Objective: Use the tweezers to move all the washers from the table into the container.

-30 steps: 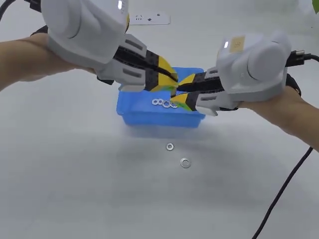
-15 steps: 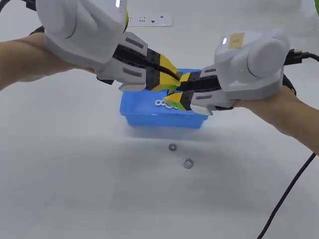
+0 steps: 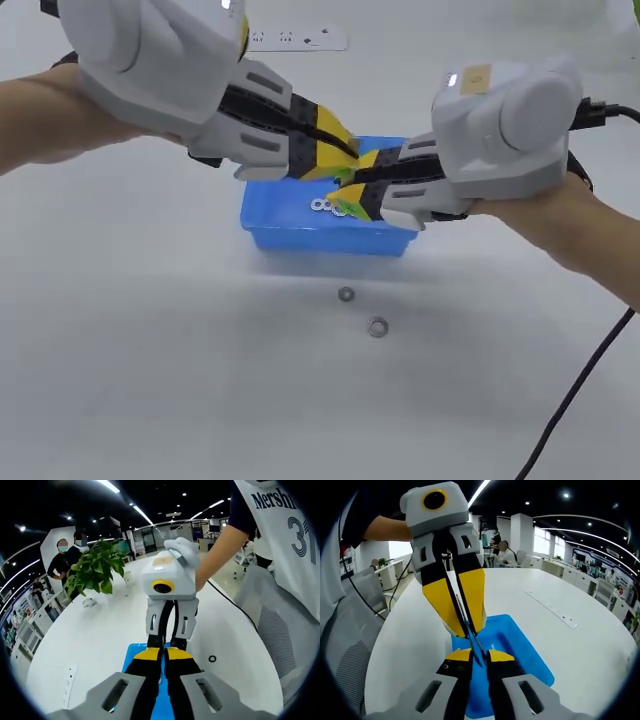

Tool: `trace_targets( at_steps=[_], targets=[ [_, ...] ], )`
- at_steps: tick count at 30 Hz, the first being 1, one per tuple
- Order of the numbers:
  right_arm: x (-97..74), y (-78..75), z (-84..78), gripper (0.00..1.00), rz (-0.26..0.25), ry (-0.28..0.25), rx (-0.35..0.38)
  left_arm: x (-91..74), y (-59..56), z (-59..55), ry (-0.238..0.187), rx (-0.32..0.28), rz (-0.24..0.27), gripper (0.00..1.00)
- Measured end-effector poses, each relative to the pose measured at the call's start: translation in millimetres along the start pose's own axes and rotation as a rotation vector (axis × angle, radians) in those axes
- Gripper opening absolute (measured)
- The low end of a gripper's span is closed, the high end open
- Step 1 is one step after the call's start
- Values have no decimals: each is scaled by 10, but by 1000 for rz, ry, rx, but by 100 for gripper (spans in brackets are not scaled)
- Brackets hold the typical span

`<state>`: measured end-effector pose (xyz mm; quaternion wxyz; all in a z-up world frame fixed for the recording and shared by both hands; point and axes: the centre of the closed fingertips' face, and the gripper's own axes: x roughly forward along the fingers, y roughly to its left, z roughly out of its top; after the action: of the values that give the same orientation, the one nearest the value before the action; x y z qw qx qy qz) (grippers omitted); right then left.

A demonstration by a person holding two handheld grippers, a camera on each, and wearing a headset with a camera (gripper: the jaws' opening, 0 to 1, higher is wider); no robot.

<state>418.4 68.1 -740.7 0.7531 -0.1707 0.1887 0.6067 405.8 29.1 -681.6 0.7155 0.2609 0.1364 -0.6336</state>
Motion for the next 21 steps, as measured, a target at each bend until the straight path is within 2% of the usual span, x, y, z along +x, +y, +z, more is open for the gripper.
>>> trace_targets(
  at_steps=[6,13,21],
  targets=[
    [-51,52,82,9,-11,-1,-38,-88,-24,69,-12,-10,19,6],
    [-173,195,207,9,-16,-12,-81,-215,-138,218,-27,-18,30,6],
    [-356,452,276,9,-8,-18,-113,-313,-389,380,-36,-21,37,6]
  ],
)
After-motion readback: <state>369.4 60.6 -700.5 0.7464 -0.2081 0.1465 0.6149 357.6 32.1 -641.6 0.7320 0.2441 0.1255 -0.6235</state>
